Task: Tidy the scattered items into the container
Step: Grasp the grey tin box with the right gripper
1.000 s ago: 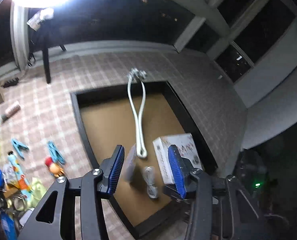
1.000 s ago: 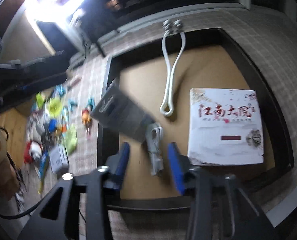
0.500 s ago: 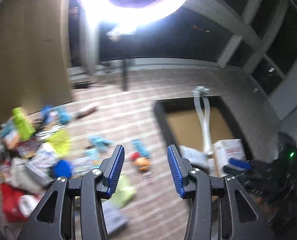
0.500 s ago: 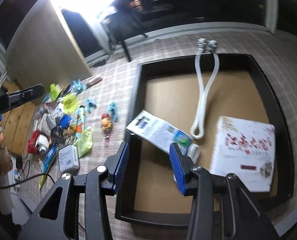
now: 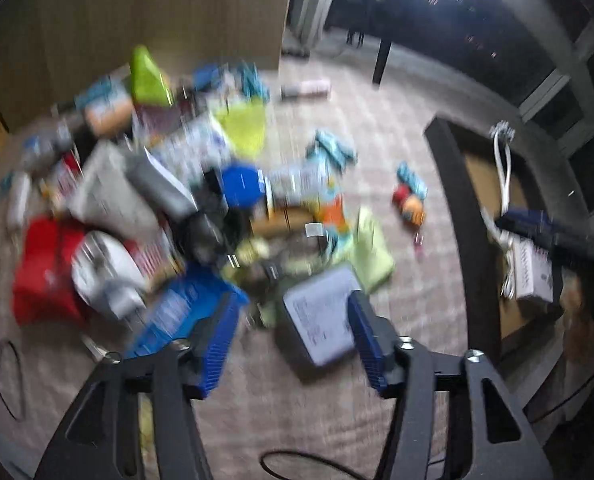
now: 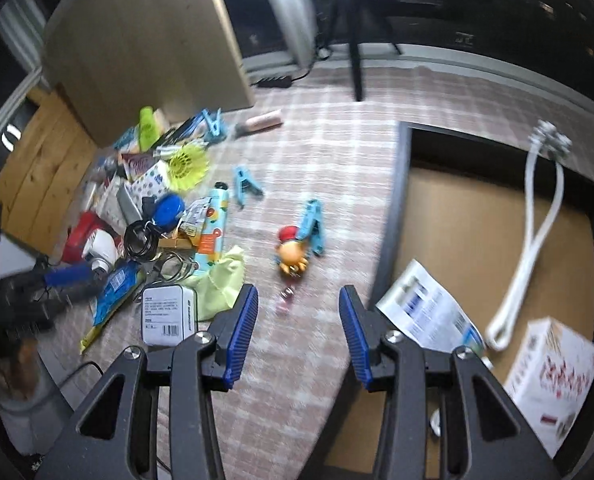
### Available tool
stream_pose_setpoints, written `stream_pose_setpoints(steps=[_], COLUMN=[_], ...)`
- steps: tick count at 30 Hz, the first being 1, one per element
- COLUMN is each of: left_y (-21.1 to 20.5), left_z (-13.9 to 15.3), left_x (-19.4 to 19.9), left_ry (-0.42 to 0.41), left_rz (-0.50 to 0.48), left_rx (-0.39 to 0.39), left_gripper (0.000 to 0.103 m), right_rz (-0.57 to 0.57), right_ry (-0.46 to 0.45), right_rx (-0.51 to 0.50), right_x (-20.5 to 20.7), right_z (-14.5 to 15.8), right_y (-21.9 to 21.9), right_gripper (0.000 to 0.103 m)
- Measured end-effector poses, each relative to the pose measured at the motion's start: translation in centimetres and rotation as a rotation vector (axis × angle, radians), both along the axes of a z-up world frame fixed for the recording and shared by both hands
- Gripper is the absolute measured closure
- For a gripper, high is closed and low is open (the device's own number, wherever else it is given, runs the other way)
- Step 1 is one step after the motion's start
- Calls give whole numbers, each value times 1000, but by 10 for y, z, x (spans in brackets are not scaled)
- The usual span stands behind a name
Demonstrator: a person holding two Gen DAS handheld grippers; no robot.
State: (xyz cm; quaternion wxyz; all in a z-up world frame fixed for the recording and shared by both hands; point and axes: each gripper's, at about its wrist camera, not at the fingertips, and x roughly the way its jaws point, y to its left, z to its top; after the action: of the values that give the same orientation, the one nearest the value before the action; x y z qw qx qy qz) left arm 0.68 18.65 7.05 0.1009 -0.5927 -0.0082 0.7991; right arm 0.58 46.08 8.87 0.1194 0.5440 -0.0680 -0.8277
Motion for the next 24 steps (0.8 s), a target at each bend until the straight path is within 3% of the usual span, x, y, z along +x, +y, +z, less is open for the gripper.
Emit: stream_pose_setpoints(steps=[10, 12, 14, 24], left_y=[8, 9, 9, 1], left_z=[-35, -38, -41, -53], left_x=[11, 13, 15, 15], left_ry=[-26, -9, -5, -22], left_rz=[98, 88, 82, 78], left_rx=[63, 68, 70, 104], left_gripper=[43, 44, 45, 58], right_rz=[163, 178, 188, 190], right_ry=[-132, -163, -181, -227], right_rx=[-109, -172, -193, -209], right_x=[-12, -12, -12, -15], right_z=[-35, -44, -52, -75], right_y=[-63, -72, -81, -108], right_gripper=[62, 65, 77, 82])
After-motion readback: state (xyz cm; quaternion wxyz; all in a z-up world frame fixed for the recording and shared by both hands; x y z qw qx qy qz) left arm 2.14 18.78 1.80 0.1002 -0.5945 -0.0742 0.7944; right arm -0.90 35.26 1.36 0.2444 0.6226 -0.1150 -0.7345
